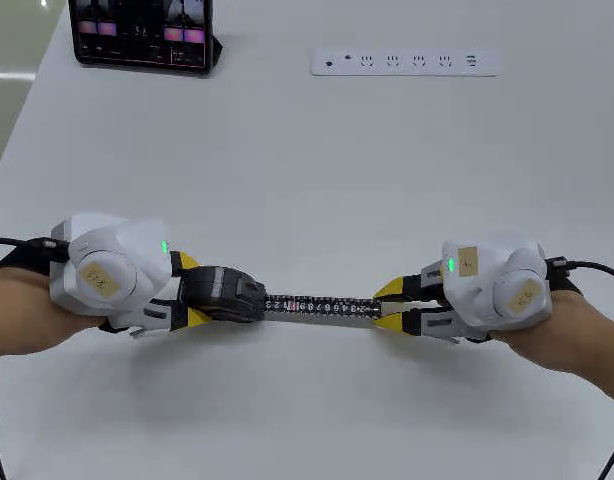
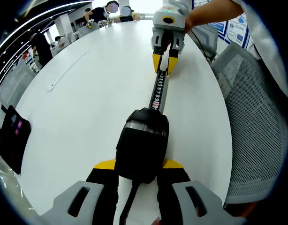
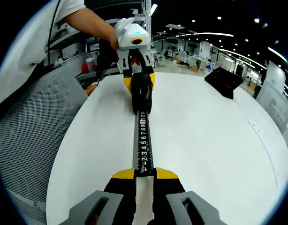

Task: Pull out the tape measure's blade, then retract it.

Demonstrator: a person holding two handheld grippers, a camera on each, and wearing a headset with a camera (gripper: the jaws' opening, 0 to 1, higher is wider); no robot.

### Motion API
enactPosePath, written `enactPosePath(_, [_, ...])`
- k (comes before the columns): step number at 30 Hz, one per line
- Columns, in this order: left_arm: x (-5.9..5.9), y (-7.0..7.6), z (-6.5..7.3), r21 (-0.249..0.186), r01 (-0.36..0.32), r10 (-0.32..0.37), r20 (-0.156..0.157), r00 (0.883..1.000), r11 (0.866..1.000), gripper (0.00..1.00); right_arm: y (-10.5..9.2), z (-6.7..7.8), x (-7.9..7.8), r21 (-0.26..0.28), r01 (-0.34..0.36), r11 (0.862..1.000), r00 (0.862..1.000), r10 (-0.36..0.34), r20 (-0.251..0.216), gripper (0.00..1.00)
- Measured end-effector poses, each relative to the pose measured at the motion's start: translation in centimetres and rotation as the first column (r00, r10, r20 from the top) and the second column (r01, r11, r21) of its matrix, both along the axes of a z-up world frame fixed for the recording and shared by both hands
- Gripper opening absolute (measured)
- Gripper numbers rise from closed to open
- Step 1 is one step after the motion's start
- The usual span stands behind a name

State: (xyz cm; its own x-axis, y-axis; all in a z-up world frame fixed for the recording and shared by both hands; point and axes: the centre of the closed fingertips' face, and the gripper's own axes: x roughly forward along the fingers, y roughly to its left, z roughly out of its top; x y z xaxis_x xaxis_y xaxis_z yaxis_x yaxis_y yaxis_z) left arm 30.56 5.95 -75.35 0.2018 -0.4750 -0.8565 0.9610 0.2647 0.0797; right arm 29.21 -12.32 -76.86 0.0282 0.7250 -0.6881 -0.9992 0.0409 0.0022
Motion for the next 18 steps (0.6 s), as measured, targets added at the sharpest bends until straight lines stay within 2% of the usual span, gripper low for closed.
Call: enactPosePath(18, [0.1, 0.0, 0.0, 0.001, -0.020, 0.020, -0.003, 1.000, 1.000, 0.26, -2.3, -0.1, 0.5, -0.036, 0.002, 0.999, 1.000, -0.002, 0.014, 0.08])
